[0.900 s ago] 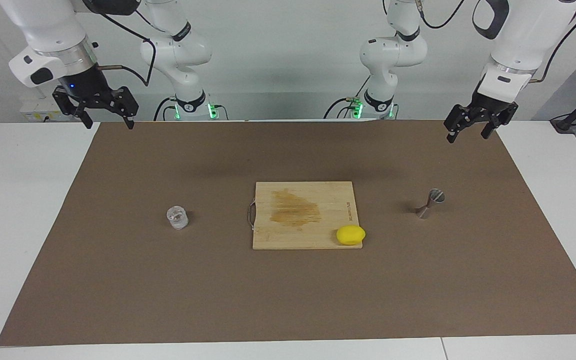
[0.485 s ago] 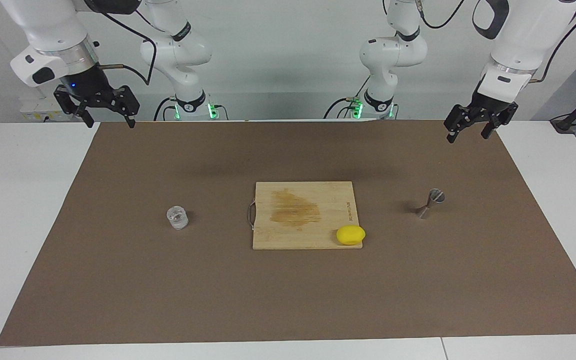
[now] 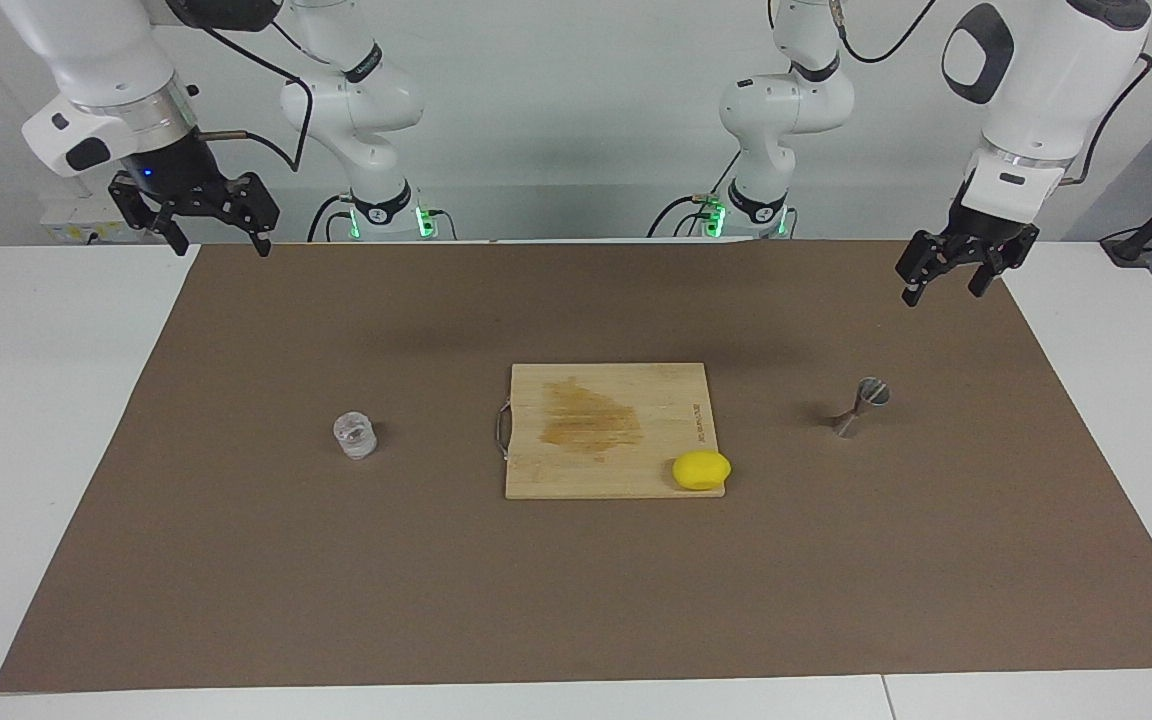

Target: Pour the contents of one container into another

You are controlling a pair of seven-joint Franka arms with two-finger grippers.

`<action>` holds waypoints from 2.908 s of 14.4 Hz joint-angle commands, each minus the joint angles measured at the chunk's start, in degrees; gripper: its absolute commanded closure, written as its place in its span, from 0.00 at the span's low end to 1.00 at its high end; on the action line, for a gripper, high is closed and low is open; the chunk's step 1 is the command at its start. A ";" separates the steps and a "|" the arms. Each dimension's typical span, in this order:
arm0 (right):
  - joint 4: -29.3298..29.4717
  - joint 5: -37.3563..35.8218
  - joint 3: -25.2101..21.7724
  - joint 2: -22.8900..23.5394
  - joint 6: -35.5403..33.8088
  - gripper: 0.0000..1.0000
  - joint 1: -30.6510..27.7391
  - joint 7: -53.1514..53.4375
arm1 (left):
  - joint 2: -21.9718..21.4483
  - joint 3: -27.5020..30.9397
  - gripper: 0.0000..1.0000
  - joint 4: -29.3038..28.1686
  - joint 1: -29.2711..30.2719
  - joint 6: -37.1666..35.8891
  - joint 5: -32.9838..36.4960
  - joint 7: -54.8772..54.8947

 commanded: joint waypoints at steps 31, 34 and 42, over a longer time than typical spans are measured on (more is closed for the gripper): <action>-15.98 30.64 -0.12 7.45 9.14 0.00 -17.30 16.71 | 2.09 -0.26 0.00 -5.60 3.73 3.25 -9.90 17.42; -16.59 34.94 -0.12 7.90 9.57 0.00 -17.65 26.09 | 3.58 -0.26 0.00 -5.60 8.40 3.16 -15.71 31.46; -18.52 49.18 -0.12 11.06 11.33 0.00 -18.00 44.38 | 8.86 -0.26 0.00 -5.15 12.72 5.97 -23.46 77.36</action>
